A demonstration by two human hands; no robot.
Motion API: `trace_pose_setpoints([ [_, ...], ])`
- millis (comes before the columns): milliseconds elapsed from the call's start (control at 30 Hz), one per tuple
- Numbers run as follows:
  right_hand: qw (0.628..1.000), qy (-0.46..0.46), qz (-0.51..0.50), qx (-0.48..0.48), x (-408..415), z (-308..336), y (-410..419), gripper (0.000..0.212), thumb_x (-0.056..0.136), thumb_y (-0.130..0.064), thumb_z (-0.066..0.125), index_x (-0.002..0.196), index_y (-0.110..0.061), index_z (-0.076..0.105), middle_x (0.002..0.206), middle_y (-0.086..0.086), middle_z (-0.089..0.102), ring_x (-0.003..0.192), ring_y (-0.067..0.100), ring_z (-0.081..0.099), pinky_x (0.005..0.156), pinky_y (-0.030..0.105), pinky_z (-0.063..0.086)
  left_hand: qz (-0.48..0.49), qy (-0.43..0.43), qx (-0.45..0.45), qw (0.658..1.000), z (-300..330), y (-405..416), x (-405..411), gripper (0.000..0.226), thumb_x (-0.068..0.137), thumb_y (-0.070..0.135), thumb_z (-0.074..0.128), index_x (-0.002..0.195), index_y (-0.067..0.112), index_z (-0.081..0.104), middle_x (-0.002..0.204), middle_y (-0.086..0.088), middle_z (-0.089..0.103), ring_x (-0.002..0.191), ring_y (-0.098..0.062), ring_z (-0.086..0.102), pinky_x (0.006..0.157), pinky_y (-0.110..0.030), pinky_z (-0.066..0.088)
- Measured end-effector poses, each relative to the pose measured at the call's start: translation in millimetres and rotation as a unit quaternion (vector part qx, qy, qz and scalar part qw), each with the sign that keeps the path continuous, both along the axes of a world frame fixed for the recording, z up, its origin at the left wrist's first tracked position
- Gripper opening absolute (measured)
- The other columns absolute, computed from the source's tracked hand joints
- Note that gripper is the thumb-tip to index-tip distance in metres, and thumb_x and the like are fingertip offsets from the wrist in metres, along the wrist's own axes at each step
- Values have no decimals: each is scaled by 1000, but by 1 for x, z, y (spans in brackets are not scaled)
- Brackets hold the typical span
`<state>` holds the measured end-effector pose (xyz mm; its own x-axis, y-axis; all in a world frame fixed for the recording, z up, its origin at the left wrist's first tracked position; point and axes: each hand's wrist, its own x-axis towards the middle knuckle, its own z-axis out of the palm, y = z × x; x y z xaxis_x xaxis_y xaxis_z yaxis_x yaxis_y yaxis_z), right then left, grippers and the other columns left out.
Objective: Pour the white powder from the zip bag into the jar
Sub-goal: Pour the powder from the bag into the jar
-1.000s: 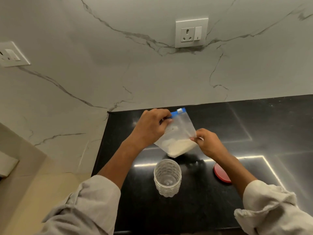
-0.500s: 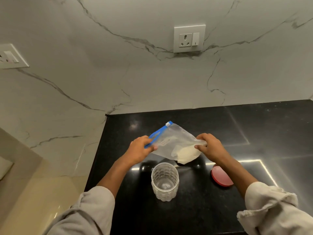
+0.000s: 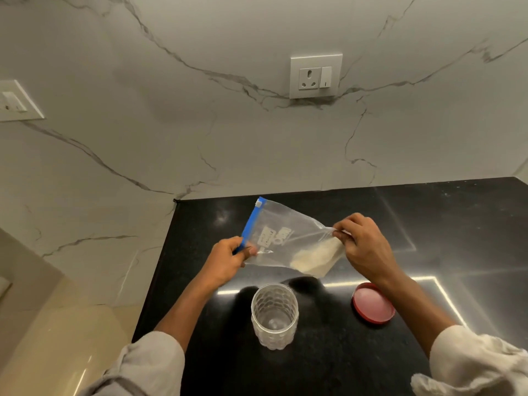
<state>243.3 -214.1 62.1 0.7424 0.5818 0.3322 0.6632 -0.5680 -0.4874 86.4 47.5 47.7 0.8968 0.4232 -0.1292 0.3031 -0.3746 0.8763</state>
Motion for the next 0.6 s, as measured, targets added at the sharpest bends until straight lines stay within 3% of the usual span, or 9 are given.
trace_pose_setpoints([
  [100,997,26,12,-76,-1,1,1,16,94,-25,59,106,-22,69,103,-6,53,95,12,46,76,23,40,-2,24,6,1000,-5,-1,-3,12,91,27,64,95,17,69,101,-1,70,95,-17,67,85,-39,58],
  [200,1000,2,11,-15,-3,1,1,11,93,-20,61,99,-19,69,96,-5,53,89,14,49,73,23,42,6,20,-27,999,-11,-4,-6,12,91,25,64,97,16,70,108,2,69,99,-13,66,87,-37,57],
  [300,999,38,18,-22,-6,-2,1,9,91,-15,63,96,-17,70,93,-4,52,87,17,54,73,24,47,2,24,-27,999,-17,-7,-7,13,90,25,66,97,16,70,104,1,71,97,-14,67,87,-39,57],
  [433,998,-9,3,69,-4,7,1,10,87,-7,67,96,-10,71,91,-2,53,79,15,55,67,23,48,3,-19,-54,998,-8,-9,-2,14,90,23,65,100,13,70,106,2,71,98,-15,67,86,-35,57],
  [533,998,-4,16,61,-6,14,2,11,87,-6,67,97,-8,70,91,-1,52,80,16,55,68,18,46,-5,-21,-48,999,-4,-12,-4,16,91,22,64,104,13,68,106,2,70,99,-14,67,86,-34,58],
  [600,997,-15,17,80,-7,16,2,11,86,-4,68,97,-5,70,92,1,53,80,16,56,68,22,50,-5,-29,-56,998,-3,-11,-5,18,91,23,64,105,15,68,108,3,70,100,-14,67,85,-34,58],
])
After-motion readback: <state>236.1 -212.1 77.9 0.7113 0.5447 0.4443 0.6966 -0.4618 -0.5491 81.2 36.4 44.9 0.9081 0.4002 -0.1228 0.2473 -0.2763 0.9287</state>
